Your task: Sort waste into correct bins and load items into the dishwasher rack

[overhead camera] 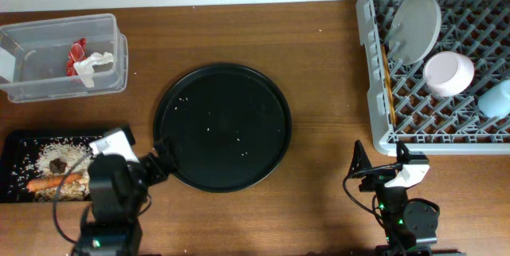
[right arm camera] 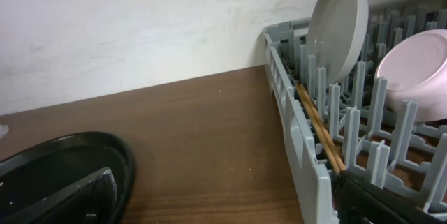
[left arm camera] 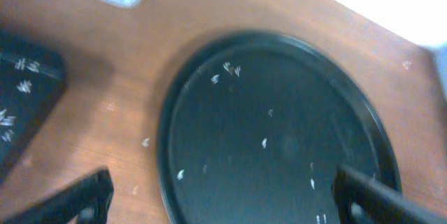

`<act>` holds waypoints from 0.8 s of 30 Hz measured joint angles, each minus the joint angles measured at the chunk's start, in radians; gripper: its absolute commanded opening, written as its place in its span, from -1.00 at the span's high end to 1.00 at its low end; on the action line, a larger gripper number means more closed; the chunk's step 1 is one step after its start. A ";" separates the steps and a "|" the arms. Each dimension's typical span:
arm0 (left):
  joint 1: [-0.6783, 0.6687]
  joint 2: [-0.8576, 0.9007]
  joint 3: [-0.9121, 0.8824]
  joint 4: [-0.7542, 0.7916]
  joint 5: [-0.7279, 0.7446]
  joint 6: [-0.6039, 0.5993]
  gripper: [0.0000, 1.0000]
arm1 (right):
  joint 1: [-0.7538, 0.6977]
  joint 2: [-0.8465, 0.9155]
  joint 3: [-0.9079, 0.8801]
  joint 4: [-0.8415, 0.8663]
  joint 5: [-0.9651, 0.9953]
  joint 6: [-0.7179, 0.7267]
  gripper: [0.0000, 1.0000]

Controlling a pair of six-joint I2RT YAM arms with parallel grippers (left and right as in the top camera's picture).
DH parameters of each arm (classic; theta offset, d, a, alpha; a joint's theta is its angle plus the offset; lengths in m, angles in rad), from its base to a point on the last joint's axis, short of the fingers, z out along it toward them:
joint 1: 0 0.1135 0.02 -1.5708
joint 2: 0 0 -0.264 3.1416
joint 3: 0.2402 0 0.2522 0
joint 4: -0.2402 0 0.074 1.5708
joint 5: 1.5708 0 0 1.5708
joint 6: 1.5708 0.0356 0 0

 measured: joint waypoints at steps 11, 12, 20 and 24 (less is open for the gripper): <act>-0.003 -0.326 -0.397 0.443 0.033 0.079 -0.99 | 0.000 0.000 0.000 0.000 0.000 0.000 -0.97; -0.003 -0.344 -0.423 0.485 0.034 0.082 -0.99 | 0.000 0.000 0.000 0.000 0.000 0.000 -0.96; -0.007 -0.427 -0.504 0.566 0.034 0.208 -0.98 | 0.000 0.000 0.000 0.000 0.000 0.000 -0.97; -0.007 -0.437 -0.504 0.440 0.023 0.272 -0.99 | 0.000 0.000 0.000 0.000 0.000 0.000 -0.97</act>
